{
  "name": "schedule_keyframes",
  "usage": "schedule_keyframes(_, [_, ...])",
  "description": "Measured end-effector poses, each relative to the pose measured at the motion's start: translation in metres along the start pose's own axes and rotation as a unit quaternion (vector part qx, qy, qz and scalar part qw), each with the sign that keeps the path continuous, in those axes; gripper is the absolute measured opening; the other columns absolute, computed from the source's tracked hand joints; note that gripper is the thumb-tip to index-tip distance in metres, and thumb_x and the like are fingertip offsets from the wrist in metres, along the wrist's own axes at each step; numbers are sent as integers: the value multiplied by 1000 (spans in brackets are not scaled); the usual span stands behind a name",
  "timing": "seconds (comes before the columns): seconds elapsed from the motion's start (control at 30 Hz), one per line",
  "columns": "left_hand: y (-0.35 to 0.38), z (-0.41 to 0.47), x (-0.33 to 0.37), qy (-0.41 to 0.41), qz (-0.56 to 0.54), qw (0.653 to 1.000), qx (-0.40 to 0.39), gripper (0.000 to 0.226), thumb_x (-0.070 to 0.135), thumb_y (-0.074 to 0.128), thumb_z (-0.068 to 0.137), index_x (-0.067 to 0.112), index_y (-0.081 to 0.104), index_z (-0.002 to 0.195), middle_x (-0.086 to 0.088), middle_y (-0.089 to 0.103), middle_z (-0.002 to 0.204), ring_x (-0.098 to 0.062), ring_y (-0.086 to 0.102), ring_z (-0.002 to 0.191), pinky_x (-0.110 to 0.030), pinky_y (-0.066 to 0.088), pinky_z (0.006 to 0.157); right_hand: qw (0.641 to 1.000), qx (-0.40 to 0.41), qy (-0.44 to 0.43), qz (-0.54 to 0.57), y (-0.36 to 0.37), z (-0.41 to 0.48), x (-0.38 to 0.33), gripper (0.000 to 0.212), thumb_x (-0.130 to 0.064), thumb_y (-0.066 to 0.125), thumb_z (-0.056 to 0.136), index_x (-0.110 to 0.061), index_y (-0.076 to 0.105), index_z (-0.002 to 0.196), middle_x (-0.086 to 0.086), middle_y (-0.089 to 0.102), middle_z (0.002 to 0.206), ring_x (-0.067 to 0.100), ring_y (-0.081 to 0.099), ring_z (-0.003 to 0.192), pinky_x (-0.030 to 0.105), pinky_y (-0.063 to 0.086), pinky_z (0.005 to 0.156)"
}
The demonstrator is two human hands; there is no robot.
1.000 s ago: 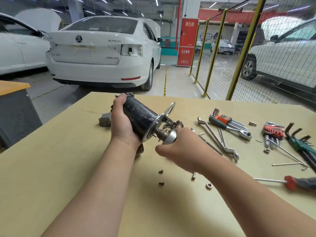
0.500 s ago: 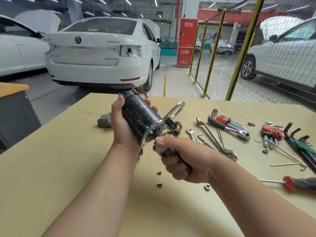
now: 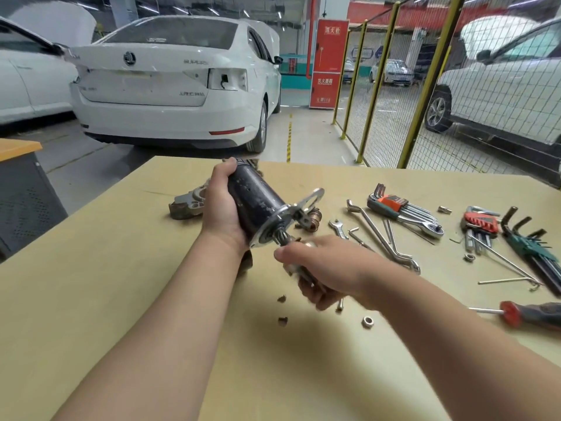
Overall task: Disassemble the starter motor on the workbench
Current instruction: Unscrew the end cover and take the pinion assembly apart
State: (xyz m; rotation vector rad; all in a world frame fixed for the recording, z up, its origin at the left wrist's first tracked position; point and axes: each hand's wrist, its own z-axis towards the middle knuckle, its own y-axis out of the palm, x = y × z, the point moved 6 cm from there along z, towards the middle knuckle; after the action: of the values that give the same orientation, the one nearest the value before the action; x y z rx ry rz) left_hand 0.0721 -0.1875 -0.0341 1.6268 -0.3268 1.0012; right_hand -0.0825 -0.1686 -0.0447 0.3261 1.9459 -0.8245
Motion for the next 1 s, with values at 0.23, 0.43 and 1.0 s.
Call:
schedule_keyframes(0.23, [36,-19,-13,24,-61,991,-113,37,47,64,70,11,70,67,-10,61,74,-28,63,65,-34,54,62,994,-35,-76,72,-14,-12,1,26,-38,64,68,-13,66,78,7,74,82,14,67,76,34,50,74])
schedule_keyframes(0.43, [23,-17,-5,42,-86,992,-78,39,47,61,76,9,65,84,-12,63,77,-28,64,67,-36,55,65,995,-3,-59,77,-14,-9,-10,26,-35,65,66,-11,65,76,4,72,71,18,70,73,35,53,78])
schedule_keyframes(1.0, [16,-17,-13,-14,-34,999,-27,44,45,66,73,9,63,98,-14,60,89,-29,62,74,-41,54,72,994,72,-64,-47,-19,-26,-6,34,-50,63,70,-16,68,74,-1,73,70,5,62,55,16,43,45])
